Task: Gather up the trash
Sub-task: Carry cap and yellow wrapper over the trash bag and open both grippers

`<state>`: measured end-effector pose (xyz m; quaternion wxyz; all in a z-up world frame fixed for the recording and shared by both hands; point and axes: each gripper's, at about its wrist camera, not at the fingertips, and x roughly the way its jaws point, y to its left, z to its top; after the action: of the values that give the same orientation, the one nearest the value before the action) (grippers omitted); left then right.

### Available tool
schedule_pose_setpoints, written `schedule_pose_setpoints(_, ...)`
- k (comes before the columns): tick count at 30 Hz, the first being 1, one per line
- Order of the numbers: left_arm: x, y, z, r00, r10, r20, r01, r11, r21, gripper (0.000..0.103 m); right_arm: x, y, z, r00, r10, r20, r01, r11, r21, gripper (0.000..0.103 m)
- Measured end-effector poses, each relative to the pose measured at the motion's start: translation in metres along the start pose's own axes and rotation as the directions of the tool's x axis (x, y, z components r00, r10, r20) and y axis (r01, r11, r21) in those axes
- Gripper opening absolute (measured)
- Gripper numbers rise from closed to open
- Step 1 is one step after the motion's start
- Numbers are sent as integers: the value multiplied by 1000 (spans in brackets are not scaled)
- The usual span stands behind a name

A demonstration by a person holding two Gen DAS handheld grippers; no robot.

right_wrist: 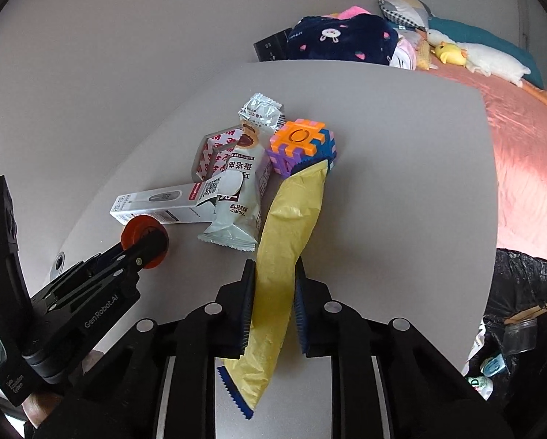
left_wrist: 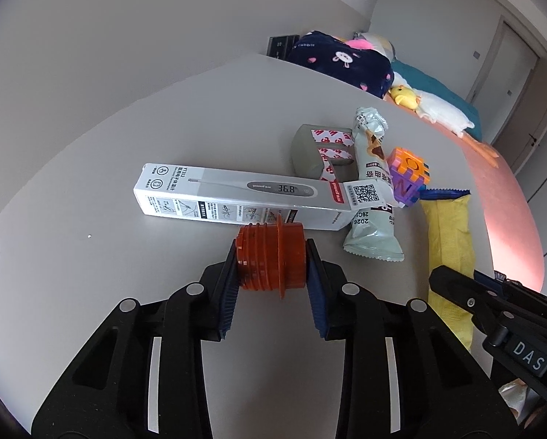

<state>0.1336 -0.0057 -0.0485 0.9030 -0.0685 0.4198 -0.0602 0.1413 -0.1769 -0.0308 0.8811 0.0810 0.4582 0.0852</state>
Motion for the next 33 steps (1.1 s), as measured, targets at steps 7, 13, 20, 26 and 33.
schedule_pose_setpoints(7, -8, -10, -4, 1000, -2, 9, 2, 1000, 10, 33, -28, -8, -3, 999, 12, 37, -12, 1000, -13, 20)
schedule_pose_setpoints(13, -20, -24, -18, 1000, -30, 3, 30, 999, 17, 33, -47, -20, -10, 998, 23, 50, -22, 1000, -15, 20)
schedule_pose_setpoints(20, -32, -41, -27, 999, -54, -6, 54, 998, 29, 33, -74, -40, -19, 996, 19, 84, -20, 1000, 8, 20)
schedule_pose_setpoints(26, -44, -63, -30, 996, -88, 0, 88, 995, 55, 33, -96, -55, -27, 993, 12, 114, -14, 1000, 23, 20)
schedule_pose_setpoints(33, -59, -92, -35, 993, -122, 6, 121, 988, 96, 33, -121, -78, -40, 989, -9, 147, 2, 999, 49, 20)
